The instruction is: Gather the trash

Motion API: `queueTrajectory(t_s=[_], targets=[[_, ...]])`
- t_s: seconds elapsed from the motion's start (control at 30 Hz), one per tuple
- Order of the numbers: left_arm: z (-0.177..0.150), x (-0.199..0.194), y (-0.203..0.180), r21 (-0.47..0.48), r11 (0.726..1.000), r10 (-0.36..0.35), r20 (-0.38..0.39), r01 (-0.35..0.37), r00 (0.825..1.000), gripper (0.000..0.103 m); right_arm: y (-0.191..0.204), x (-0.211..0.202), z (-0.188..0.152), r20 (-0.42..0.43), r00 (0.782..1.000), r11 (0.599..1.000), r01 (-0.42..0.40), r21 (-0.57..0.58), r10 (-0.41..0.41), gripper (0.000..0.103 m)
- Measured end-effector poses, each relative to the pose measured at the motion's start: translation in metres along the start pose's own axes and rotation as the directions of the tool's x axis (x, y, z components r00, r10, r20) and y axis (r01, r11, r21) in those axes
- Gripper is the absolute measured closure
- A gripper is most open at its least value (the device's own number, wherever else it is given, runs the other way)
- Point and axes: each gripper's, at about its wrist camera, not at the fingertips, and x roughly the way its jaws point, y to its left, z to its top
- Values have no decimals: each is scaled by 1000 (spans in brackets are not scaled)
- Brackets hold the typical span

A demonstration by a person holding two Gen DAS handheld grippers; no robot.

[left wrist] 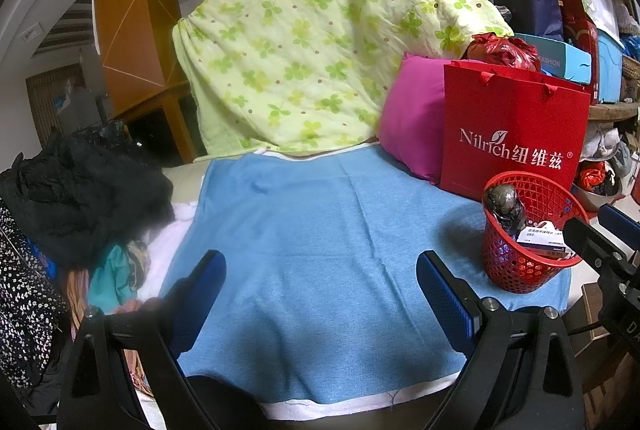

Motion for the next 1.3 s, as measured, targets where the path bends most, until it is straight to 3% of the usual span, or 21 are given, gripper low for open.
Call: queueTrajectory(t_s=[1.3], targets=[[-4,5,15,-42,999,17,-7,-18,1000,7,14,6,1,-5,1000,999,-18,-44,17,32]])
